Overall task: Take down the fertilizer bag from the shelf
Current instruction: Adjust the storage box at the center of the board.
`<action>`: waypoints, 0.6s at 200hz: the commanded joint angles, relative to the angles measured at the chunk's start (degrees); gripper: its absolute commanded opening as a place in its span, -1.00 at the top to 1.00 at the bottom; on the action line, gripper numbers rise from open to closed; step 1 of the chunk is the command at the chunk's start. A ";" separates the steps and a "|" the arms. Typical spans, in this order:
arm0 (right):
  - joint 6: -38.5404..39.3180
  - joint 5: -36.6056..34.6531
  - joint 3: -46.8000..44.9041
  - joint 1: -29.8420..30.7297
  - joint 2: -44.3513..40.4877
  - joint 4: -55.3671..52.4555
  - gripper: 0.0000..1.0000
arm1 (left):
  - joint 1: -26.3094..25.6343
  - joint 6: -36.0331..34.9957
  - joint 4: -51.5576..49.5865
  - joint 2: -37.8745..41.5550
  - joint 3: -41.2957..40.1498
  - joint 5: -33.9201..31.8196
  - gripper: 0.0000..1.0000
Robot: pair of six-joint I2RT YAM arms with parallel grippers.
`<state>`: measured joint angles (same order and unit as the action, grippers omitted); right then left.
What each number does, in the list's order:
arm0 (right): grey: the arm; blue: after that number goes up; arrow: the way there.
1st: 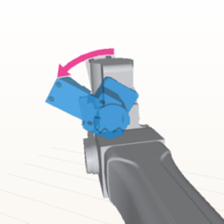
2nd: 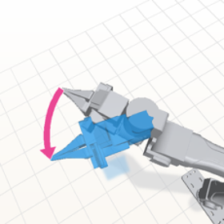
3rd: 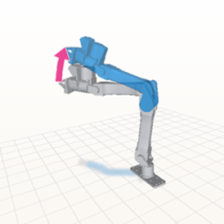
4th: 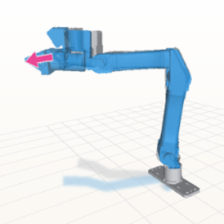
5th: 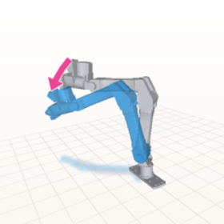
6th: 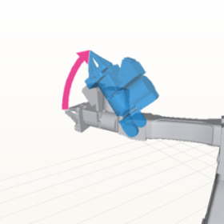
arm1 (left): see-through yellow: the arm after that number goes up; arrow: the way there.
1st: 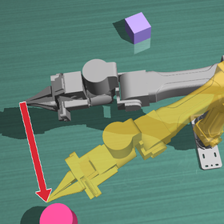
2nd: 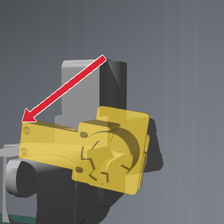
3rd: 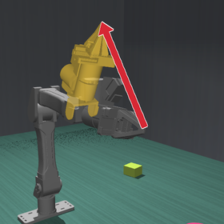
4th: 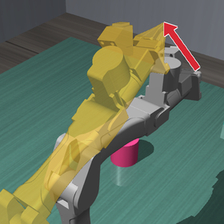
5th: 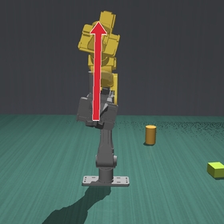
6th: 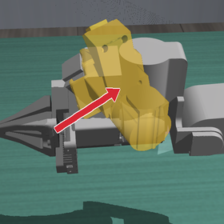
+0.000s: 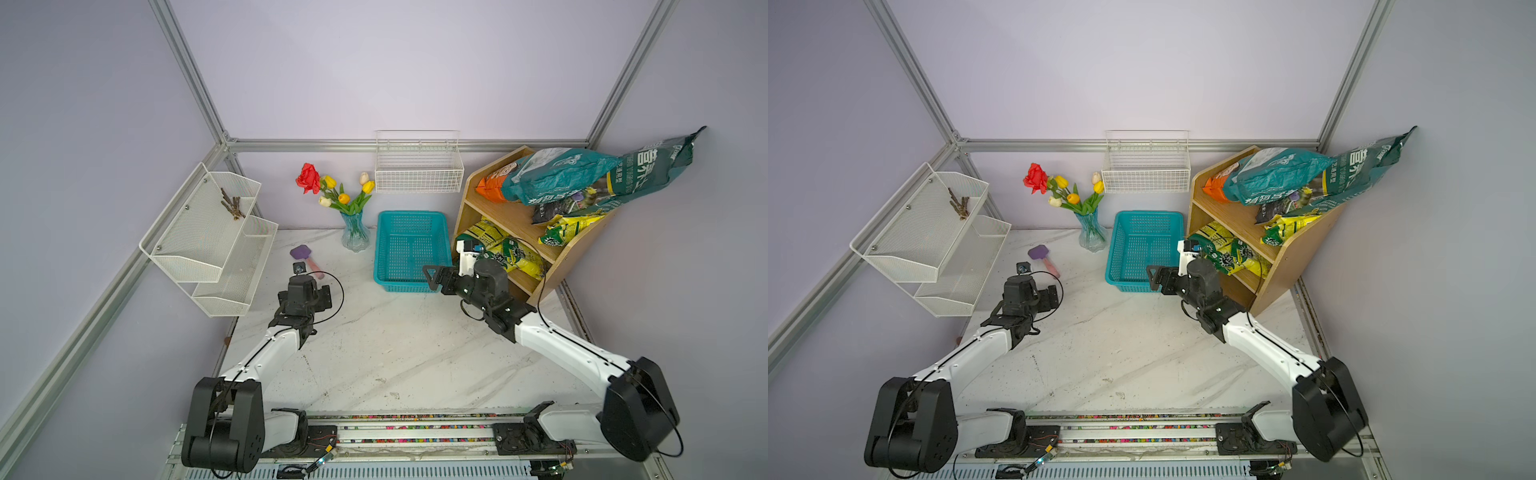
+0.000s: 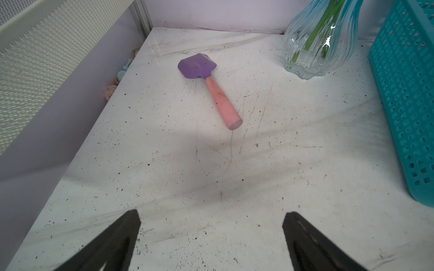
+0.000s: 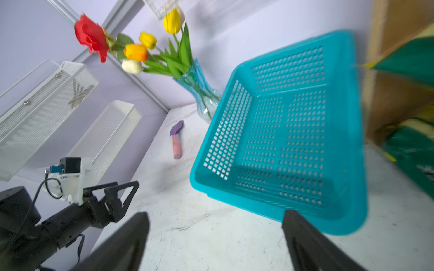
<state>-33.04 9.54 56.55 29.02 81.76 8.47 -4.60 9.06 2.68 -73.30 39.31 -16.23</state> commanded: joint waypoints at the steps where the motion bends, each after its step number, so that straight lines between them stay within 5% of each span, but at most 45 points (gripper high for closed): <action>1: 2.96 7.95 15.69 3.03 10.43 -5.87 -0.63 | 1.41 2.56 -3.65 1.49 6.61 1.57 -1.00; 24: 11.27 -2.67 33.14 8.16 22.20 -25.54 -0.59 | 2.22 2.87 -4.45 3.55 6.92 2.01 -1.00; 58: 12.57 -16.52 54.07 12.80 37.07 -44.74 -0.47 | 2.46 2.89 -4.63 4.88 6.76 0.20 -1.00; 103: 13.40 -25.09 60.07 15.52 43.88 -46.05 -0.35 | 3.93 6.15 -4.19 4.57 7.05 1.78 -1.00; 120: 15.05 -24.30 60.09 15.63 45.87 -42.93 -0.13 | 4.64 7.09 -3.80 4.81 6.76 2.47 -1.00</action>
<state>-20.29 -10.83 114.85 44.99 126.21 -34.33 -0.95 13.65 -0.54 -68.99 39.81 -15.05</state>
